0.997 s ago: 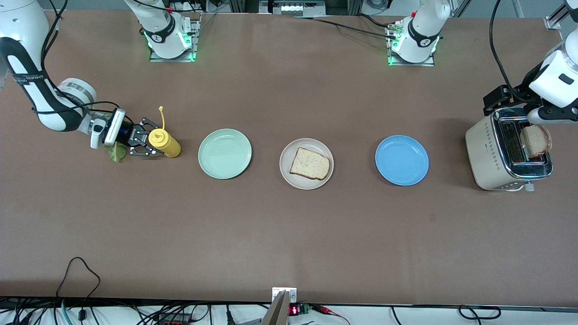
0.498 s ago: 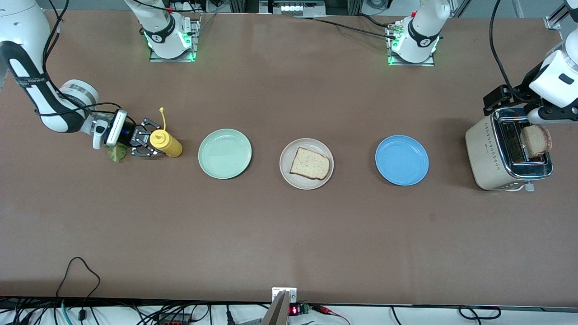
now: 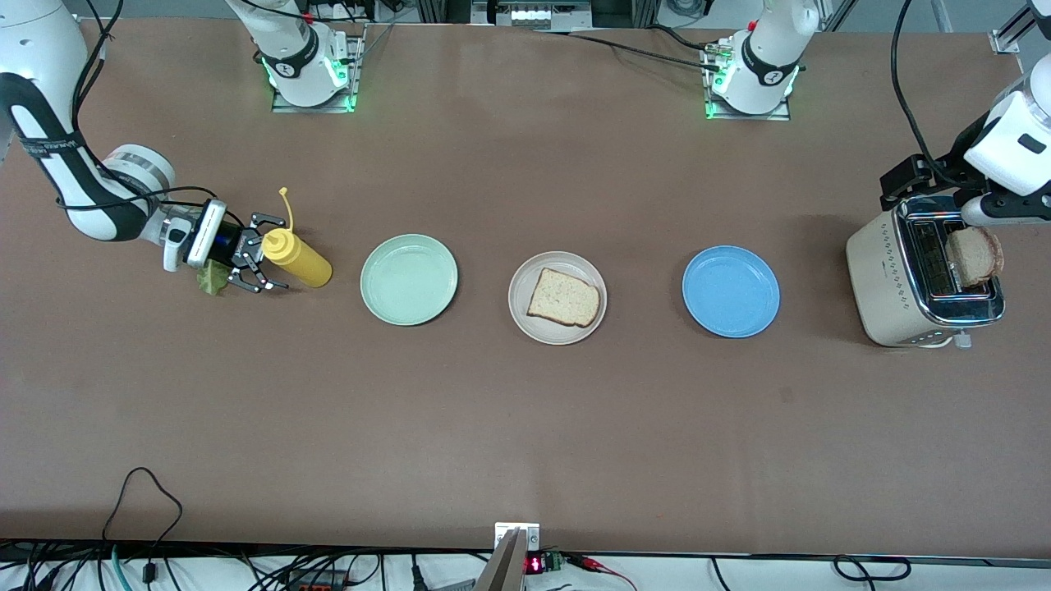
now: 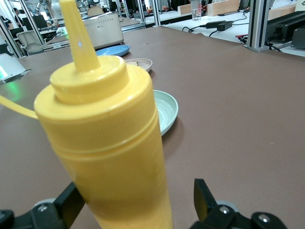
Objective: Make sandwich in beige plate with both arms
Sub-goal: 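Set the yellow bottle down and open the right gripper, then draw the right gripper back from the bottle, then lower the right gripper onto the green lettuce leaf and grasp it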
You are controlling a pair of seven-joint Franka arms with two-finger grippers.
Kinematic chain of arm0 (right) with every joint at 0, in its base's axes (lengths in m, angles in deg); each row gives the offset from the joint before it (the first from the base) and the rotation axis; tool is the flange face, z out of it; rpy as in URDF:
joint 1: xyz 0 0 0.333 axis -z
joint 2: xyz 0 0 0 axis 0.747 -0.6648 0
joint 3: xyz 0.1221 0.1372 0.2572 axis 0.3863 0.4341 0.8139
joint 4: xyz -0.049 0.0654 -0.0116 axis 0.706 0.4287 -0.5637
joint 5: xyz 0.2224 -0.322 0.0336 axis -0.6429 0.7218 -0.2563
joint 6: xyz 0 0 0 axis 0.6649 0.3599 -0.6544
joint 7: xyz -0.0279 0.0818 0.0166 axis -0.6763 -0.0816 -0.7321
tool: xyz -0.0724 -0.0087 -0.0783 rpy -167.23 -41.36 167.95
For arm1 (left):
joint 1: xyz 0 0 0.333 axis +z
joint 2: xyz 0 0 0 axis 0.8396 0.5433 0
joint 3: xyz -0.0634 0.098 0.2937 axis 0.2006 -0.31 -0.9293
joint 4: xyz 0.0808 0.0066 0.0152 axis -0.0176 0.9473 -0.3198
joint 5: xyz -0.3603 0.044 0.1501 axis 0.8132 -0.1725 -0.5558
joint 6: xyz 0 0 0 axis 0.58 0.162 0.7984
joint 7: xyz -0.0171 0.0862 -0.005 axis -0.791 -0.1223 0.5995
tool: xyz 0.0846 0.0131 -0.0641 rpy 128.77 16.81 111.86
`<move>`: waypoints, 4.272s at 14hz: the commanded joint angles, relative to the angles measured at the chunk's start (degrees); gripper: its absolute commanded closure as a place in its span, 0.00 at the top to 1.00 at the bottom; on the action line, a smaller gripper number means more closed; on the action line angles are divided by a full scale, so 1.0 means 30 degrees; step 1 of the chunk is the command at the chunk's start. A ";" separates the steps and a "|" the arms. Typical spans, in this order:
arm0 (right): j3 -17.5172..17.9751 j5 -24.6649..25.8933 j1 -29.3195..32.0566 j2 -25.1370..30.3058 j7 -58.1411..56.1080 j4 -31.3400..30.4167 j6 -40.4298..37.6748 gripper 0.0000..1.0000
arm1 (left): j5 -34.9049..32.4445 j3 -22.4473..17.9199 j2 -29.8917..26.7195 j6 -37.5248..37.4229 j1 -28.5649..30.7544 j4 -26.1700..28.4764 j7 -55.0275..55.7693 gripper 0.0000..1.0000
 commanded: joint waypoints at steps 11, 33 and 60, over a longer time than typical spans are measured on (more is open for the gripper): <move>-0.3201 0.3403 0.0837 0.1206 -0.0218 0.0102 -0.2778 1.00 | 0.0196 -0.0014 -0.0166 -0.0289 0.0111 -0.0187 -0.0145 1.00; -0.4554 1.6637 -0.3585 0.4491 3.7965 0.4204 0.2637 1.00 | 0.0226 0.0016 -0.0166 -0.0348 0.0082 -0.0158 -0.0116 1.00; -0.3204 2.6839 -0.4290 0.0797 4.6042 0.3764 0.6069 0.00 | 0.0284 0.0456 -0.0283 0.0796 0.0345 0.0018 -0.0116 1.00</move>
